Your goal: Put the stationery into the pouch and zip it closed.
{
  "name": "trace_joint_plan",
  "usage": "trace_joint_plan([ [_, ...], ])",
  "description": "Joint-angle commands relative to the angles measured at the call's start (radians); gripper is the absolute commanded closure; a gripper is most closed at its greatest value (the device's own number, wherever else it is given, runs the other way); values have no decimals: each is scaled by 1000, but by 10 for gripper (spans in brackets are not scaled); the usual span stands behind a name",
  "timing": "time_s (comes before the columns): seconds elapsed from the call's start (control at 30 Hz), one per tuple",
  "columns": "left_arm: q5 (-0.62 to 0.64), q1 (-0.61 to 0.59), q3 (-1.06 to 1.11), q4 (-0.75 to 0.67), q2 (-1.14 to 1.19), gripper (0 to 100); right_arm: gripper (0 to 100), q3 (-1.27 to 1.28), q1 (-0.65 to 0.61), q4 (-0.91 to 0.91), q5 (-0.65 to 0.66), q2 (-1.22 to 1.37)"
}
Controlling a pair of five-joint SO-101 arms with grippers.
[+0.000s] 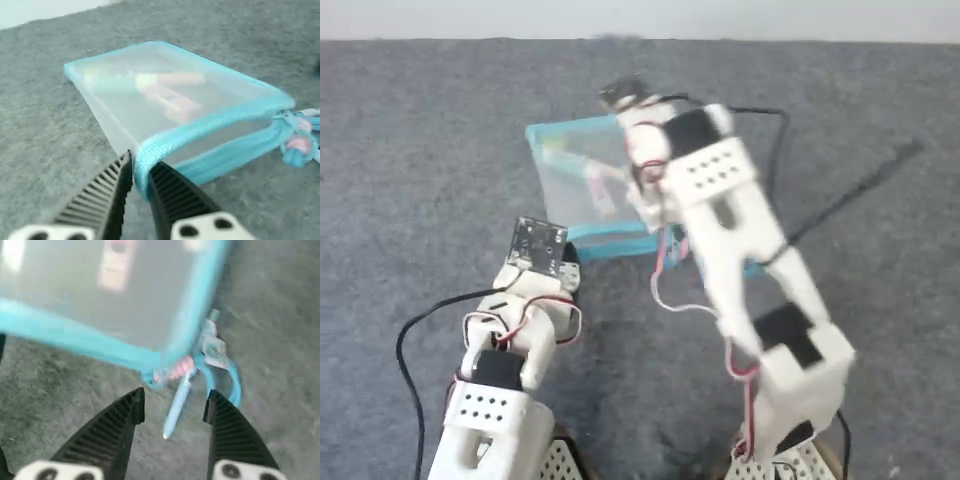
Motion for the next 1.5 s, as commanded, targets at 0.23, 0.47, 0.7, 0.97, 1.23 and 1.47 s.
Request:
trace_joint_plan([
  [0.23, 18, -29, -25, -31, -20, 987, 793, 514, 174, -189, 46, -289],
  [0.47, 18, -29, -21, -31, -20, 987, 793, 844, 213, -420, 41, -298],
  [0.7, 17, -26, -18, -28, -17, 987, 793, 948, 194, -496, 9, -289],
  [0.97, 17, -28, 2, -29, -18, 987, 794, 1060, 108, -598, -14, -288],
  [1.23, 17, -28, 4, -28, -18, 987, 852, 1120, 113, -636, -12, -288],
  [1.47, 17, -28, 4, -26, -18, 987, 986, 1131, 174, -631, -5, -288],
])
